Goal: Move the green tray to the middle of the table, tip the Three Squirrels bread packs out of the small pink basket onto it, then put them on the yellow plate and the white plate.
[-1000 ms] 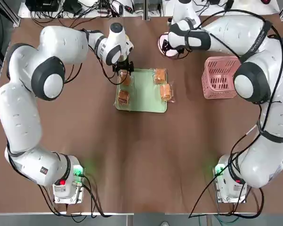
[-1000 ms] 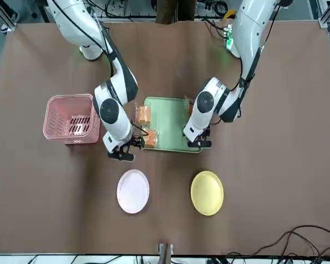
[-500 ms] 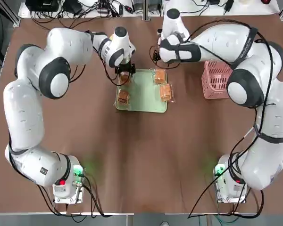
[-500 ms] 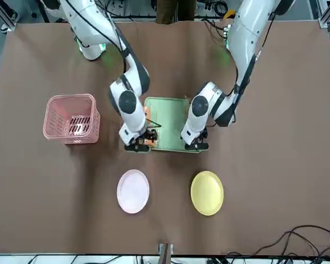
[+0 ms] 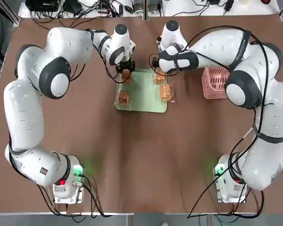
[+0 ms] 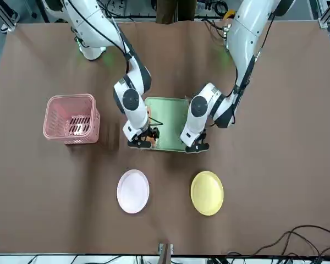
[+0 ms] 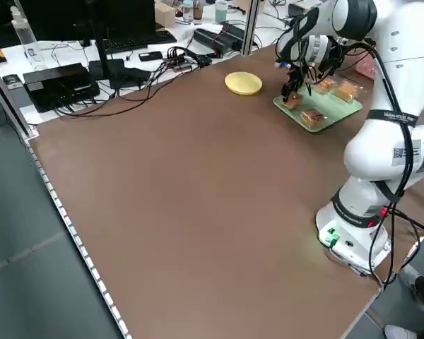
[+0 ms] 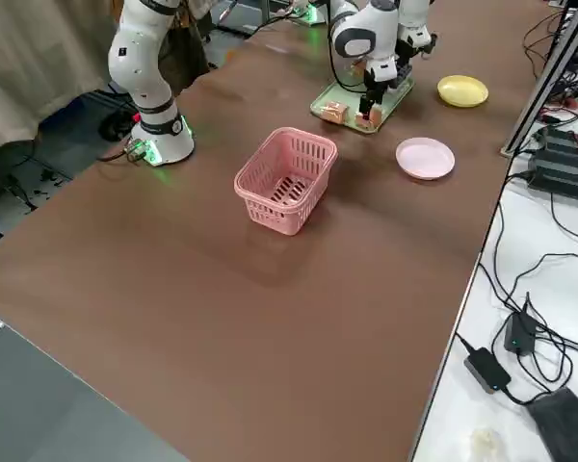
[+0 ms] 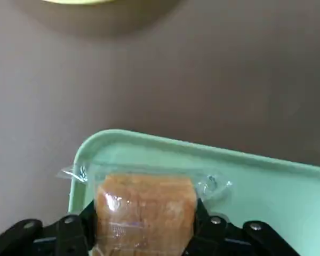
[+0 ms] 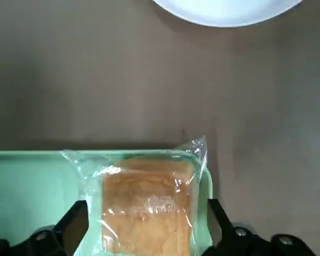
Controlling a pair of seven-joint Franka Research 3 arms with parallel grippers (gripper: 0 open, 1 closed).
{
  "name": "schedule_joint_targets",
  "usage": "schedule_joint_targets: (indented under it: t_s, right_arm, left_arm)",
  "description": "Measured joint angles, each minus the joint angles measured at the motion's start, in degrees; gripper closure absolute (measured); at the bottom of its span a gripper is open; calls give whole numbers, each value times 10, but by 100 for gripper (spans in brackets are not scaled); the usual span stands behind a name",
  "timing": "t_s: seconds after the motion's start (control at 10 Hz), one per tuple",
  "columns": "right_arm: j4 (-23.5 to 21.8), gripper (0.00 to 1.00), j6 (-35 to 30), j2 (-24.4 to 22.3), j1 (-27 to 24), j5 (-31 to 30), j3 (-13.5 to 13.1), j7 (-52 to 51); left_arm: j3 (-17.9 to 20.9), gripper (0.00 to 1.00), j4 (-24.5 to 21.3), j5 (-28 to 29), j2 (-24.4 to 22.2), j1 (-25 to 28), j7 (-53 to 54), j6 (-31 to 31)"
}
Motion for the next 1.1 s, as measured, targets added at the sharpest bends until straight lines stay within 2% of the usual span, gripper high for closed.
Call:
schedule_joint_targets:
  t_s: [0.1,0.2,0.3,0.6,0.9,1.1]
  right_arm:
    - [-3,2,0,3,1,0,0,1]
    - [-4,2,1,7,3,0,0,1]
    - [-4,2,3,12,5,0,1,1]
    - [-5,1,44,29,11,0,1,15]
    - [-5,3,52,36,12,0,0,21]
    - [-4,17,53,35,12,0,0,21]
  left_arm:
    - [4,37,6,0,-3,6,-1,0]
    - [5,43,19,0,-8,20,-1,0]
    - [6,48,41,1,-15,38,-1,-1]
    - [23,52,132,1,-4,71,3,-16]
    - [50,52,221,1,73,70,3,-9]
    - [50,50,248,1,112,69,2,17]
